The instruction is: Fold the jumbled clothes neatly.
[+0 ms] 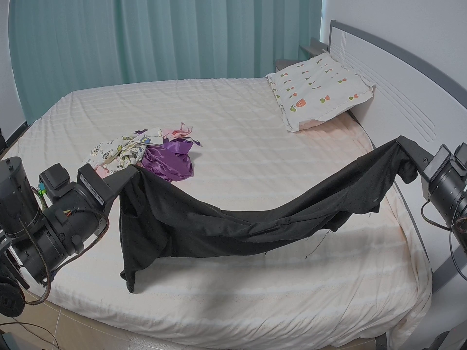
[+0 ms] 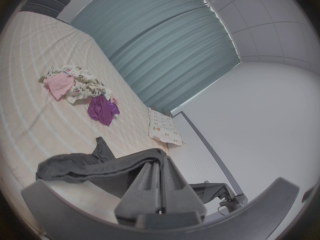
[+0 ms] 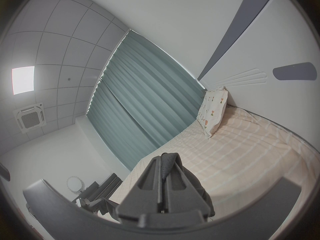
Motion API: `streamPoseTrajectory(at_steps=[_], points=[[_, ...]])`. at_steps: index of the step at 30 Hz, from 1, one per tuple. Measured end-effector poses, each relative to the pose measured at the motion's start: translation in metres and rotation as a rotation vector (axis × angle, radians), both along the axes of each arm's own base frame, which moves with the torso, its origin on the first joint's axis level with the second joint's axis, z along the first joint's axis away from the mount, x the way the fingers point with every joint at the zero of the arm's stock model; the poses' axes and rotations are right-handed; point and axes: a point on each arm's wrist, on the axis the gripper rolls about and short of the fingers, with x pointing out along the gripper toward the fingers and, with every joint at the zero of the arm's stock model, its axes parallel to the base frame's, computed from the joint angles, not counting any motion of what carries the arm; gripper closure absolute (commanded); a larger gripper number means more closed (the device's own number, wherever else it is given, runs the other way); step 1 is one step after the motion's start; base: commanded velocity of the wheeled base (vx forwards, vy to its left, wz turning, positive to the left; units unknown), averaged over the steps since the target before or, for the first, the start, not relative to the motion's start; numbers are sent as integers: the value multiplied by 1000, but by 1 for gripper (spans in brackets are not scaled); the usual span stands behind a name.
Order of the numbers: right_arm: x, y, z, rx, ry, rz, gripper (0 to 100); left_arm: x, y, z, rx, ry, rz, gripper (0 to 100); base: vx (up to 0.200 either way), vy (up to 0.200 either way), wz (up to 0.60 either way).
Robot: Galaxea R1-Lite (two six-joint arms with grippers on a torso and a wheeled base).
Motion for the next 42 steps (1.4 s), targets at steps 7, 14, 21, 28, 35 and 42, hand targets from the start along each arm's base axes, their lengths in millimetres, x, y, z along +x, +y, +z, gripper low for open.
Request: streamPoseTrajectory(at_steps=[7,14,21,28,35,42], points=[[-3,2,0,1,0,19,100,-1,3,3,54,-30,16,100,-114,0,0],[-24,1,3,20,-27,84,100,-10,9,9,56,-48,20,100,-200,0,0],[-54,-10,18,54,-96,141,100,-22,16,21,75,-60,22,100,-200,0,0],[-76,-21,58,130,-256,161,100,-30,24,43,65,-89,38,100,0,0,0],[-76,-22,96,163,-328,151,100,-33,29,64,52,-113,66,100,0,0,0],[-30,-9,125,132,-344,97,100,-32,33,67,64,-83,90,100,0,0,0]])
